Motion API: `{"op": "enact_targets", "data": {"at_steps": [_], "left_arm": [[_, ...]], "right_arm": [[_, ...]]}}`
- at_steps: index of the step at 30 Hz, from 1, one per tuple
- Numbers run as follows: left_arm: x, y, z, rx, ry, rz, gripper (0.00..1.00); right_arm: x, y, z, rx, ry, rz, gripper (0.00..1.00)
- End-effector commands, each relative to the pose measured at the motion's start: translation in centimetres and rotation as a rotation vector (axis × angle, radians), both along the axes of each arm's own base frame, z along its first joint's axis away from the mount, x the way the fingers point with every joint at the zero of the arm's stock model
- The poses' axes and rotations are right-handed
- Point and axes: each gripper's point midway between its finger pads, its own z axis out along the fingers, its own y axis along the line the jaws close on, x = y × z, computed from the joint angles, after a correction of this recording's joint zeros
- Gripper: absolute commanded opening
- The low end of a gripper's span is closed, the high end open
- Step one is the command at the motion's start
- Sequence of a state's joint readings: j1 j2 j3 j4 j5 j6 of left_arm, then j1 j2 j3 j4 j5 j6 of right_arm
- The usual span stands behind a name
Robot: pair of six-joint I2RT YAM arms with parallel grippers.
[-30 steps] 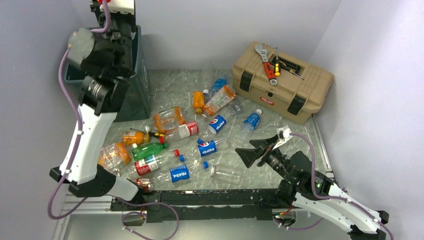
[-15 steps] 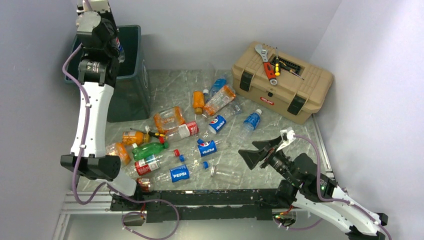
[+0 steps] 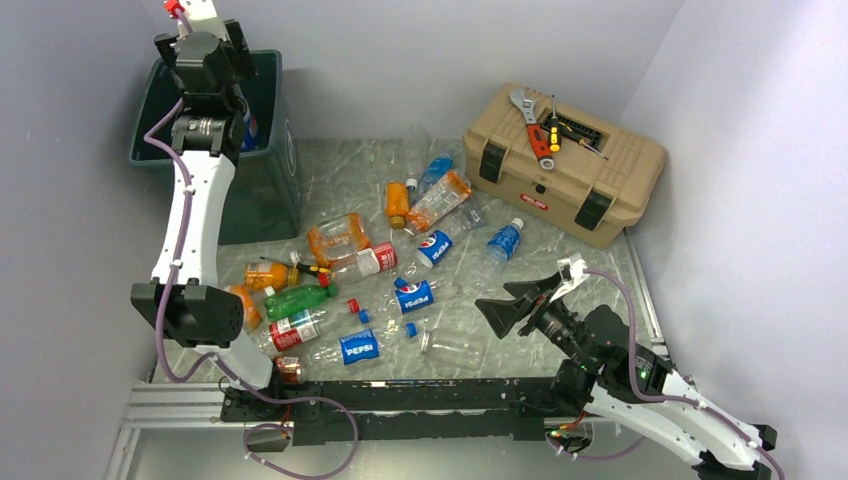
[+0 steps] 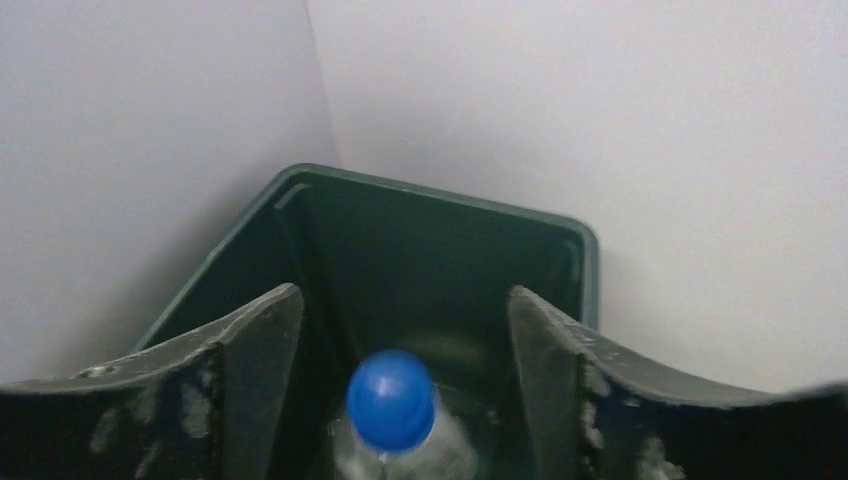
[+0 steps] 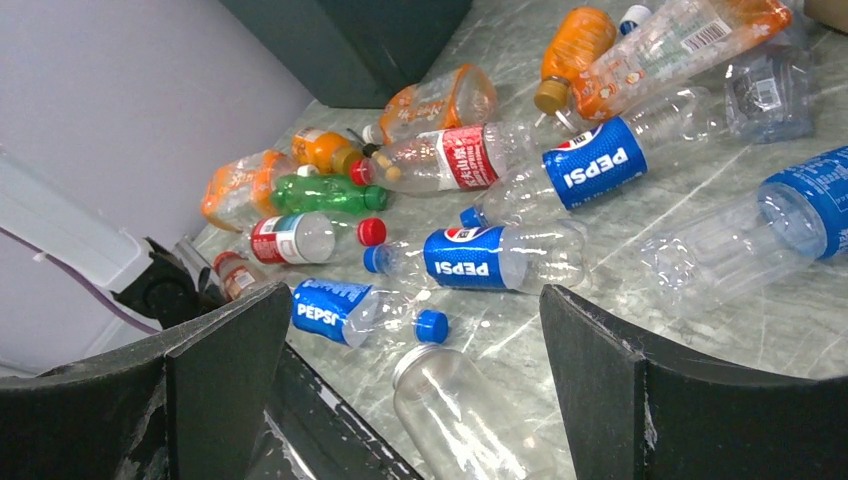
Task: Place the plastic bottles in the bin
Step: Place the plastic bottle in the trash bin, then pick up the plastic bottle from the corner of the board.
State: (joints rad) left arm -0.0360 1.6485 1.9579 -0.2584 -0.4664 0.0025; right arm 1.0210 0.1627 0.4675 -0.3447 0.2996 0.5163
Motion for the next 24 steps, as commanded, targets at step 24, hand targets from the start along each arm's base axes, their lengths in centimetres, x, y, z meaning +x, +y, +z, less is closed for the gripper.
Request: {"op": "enact_targets", "data": {"at_steps": [24], "left_arm": [[-22.7, -31.2, -12.7, 0.023, 0.54, -1.066, 1.0]], "right_arm": [[3.3, 1.9, -4.4, -0.258, 0.161, -0.116, 1.0]]}}
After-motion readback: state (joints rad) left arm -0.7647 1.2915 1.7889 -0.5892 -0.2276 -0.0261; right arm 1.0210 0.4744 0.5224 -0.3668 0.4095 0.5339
